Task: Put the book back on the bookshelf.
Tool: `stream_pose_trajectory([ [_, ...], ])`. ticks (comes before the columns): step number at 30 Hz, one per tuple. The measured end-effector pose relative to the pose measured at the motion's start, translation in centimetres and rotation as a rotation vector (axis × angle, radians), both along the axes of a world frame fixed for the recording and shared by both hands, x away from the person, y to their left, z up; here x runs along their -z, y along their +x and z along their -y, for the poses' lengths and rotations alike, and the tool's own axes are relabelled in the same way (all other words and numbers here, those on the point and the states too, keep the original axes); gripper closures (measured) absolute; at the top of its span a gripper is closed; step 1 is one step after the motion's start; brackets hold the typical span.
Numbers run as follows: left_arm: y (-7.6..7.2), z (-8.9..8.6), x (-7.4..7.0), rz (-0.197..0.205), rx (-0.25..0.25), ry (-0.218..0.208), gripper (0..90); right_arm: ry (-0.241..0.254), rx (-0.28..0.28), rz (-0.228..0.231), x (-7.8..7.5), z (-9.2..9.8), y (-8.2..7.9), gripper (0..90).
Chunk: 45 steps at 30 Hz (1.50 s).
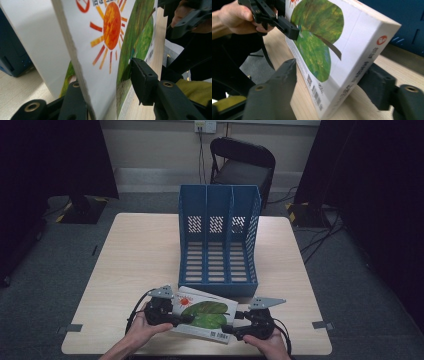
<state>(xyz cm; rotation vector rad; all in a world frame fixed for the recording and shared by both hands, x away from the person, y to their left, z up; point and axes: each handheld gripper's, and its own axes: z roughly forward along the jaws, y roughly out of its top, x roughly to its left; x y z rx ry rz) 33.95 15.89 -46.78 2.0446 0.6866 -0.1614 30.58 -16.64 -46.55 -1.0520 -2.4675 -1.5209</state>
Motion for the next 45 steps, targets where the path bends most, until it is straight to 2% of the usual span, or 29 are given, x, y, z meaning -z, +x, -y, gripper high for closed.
stream_pose_trajectory([
  [4,-0.1,0.4,0.1,-0.029,0.026,-0.030,57.6,-0.015,-0.015,-0.002,0.2,-0.3,0.2,49.1],
  [6,-0.3,0.8,0.1,-0.038,0.046,-0.040,59.6,-0.030,0.005,0.001,0.4,-0.7,0.4,50.0],
  [8,-0.4,0.9,-0.1,-0.029,0.050,-0.043,61.5,-0.047,0.024,0.000,0.7,-1.0,0.7,51.4],
  [10,-0.4,0.7,-0.1,-0.019,0.037,-0.036,61.4,-0.017,0.022,-0.010,0.7,-0.6,0.8,56.8],
  [13,-0.4,0.4,-0.3,0.016,0.014,-0.016,57.0,-0.016,0.029,0.047,-0.1,-0.5,0.1,63.1],
  [15,-0.5,0.3,-0.3,0.046,-0.018,0.030,51.4,-0.019,0.032,0.088,-0.6,-0.4,-0.4,65.7],
  [17,-0.3,0.0,-0.3,0.055,-0.032,0.013,51.2,-0.059,0.038,0.140,-1.0,-0.4,-0.8,66.5],
  [19,-0.2,-0.4,-0.5,0.070,-0.079,-0.001,48.9,-0.048,0.036,0.140,-1.1,-0.2,-0.9,68.2],
  [20,-0.1,-0.7,-0.5,0.064,-0.094,-0.011,47.9,-0.045,0.037,0.137,-1.2,0.0,-0.9,69.3],
  [23,0.0,-1.1,-0.5,0.062,-0.086,-0.014,46.0,-0.039,0.018,0.143,-1.2,0.0,-1.3,70.2],
  [25,-0.2,-1.0,-0.5,0.075,-0.067,-0.001,45.6,-0.041,0.001,0.133,-1.1,-0.1,-1.5,70.3],
  [28,-0.2,-0.7,-0.2,0.068,-0.034,0.018,44.6,-0.024,-0.037,0.117,-0.7,-0.7,-1.7,67.0],
  [32,-0.3,-0.7,-0.2,0.067,-0.027,0.020,43.8,-0.060,-0.066,0.123,-0.1,-2.4,-1.2,64.9],
  [35,-0.3,-0.7,-0.2,0.067,-0.030,0.018,43.8,-0.090,-0.072,0.122,0.4,-3.2,-0.8,66.5],
  [39,-0.2,-0.5,-0.2,0.064,-0.053,0.011,42.7,-0.118,-0.058,0.159,0.0,-3.1,-1.1,68.2],
  [42,-0.1,-0.7,-0.2,0.055,-0.072,0.019,35.8,-0.122,-0.055,0.164,0.0,-2.9,-1.3,68.8],
  [45,-0.1,-1.2,-0.4,0.050,-0.093,0.022,32.5,-0.131,-0.054,0.168,-0.1,-2.8,-1.7,70.9],
])
